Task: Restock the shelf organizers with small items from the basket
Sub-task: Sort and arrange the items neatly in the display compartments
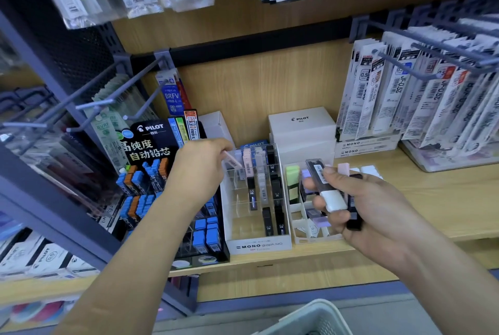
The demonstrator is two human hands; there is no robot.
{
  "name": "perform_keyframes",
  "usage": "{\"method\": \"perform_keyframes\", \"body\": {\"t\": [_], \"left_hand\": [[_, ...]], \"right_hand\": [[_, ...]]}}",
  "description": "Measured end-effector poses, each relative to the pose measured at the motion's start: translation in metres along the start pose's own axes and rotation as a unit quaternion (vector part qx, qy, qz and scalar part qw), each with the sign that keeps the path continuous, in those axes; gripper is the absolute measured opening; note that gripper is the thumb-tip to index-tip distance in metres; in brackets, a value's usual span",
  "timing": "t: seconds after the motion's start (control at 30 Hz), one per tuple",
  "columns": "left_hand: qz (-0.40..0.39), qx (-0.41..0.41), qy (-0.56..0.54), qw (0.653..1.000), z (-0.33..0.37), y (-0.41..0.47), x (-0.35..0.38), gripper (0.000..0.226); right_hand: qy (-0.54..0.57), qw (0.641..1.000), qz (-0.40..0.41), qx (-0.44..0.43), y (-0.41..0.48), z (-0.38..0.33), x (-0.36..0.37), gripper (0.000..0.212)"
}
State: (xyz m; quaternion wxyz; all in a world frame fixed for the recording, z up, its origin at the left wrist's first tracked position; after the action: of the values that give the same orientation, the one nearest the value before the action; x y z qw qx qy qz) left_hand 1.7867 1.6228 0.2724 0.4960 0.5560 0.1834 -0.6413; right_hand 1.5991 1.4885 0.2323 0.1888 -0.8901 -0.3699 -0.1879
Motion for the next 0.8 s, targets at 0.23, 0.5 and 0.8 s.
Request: {"method": "perform_keyframes", "body": {"t": [0.23, 0.5, 0.8], "left_hand": [[0.016, 0.006, 0.097, 0.995, -0.013, 0.013, 0.014, 0.027], [-0.013, 0.038, 0.21, 0.977, -0.012, 0.023, 0.031, 0.03], [-0.012, 0.029, 0.309, 0.951, 0.0, 0.02, 0.034, 0.029]], "right_hand": [[-0.011, 1.0, -0.006, 0.004, -0.001, 0.001, -0.001, 0.022], [-0.018, 0.999, -0.035, 0.013, 0.002, 0.004, 0.008, 0.031], [-0.01, 0.999, -0.031, 0.025, -0.005, 0.006, 0.012, 0.026]]}}
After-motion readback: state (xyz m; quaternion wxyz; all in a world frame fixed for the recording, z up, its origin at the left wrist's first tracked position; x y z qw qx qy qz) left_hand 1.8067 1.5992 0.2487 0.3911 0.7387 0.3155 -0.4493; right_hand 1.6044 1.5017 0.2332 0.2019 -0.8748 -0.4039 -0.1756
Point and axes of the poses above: each hand's wrist, its own y-axis towards the middle knuckle, its own x-axis out of the palm, z = x × y, the point moved 4 cm from there along y, towards the middle knuckle, and after that the axes turned 15 degrees about -x, right-handed, at the moved point
